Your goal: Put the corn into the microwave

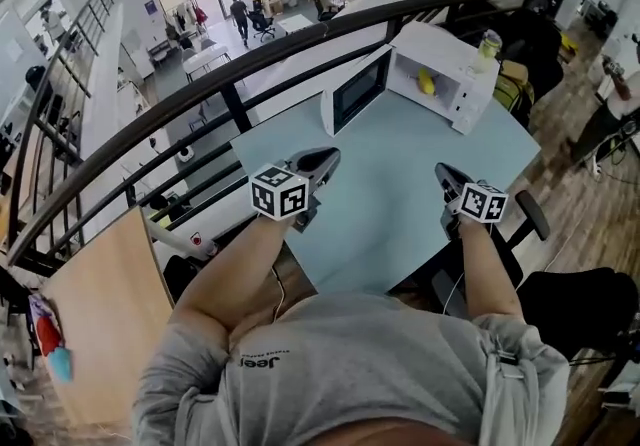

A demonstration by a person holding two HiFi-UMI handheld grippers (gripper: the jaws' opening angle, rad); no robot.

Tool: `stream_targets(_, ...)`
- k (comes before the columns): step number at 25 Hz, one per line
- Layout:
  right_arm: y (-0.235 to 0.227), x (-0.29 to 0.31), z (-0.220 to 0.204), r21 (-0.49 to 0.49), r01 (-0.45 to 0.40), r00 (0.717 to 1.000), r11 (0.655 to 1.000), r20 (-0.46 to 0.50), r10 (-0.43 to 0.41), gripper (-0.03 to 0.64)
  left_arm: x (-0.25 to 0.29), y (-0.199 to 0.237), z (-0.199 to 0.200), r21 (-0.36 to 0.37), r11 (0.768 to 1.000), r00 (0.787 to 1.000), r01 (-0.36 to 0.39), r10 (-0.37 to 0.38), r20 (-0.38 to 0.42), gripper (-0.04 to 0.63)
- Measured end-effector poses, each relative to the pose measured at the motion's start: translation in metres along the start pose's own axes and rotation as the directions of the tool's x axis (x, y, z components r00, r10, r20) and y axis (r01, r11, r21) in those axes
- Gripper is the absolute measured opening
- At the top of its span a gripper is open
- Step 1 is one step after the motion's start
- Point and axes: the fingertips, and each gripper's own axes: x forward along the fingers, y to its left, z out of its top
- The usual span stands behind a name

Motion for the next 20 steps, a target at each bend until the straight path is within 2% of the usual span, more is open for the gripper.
stream_targets(7,0.065,-0.057,-0.006,-0.061,-0.031,1.0,0.998,-0.004,0.031,0.018,-0.071,-0.035,-0.003,-0.025,1.0,0.999,0.003,-0.001,0.054,0.025)
stream_targets(11,0.084,-0.085,-0.009,-0.102,-0.049,0.999,0.994,-0.013,0.048,0.018,-0.085,-0.055,-0.016,-0.012,1.0,0.999,0.002,-0.001,0.04,0.025)
stream_targets(14,0.088,-0.102,-0.001,-0.119,-0.066,0.998,0.991,0.0,0.066,0.018,-0.085,-0.075,-0.019,0.027,1.0,1.0,0.009,-0.01,0.025,0.025)
stream_targets(17,0.094,-0.117,0.009,-0.129,-0.094,0.995,0.987,0.022,0.098,0.018,-0.088,-0.093,-0.017,0.06,0.998,0.999,0.013,-0.015,0.034,0.025)
stream_targets(20,0.099,-0.131,0.007,-0.126,-0.132,0.99,0.983,0.026,0.136,0.018,-0.095,-0.113,-0.023,0.058,0.998,0.999,0.009,-0.012,0.049,0.025)
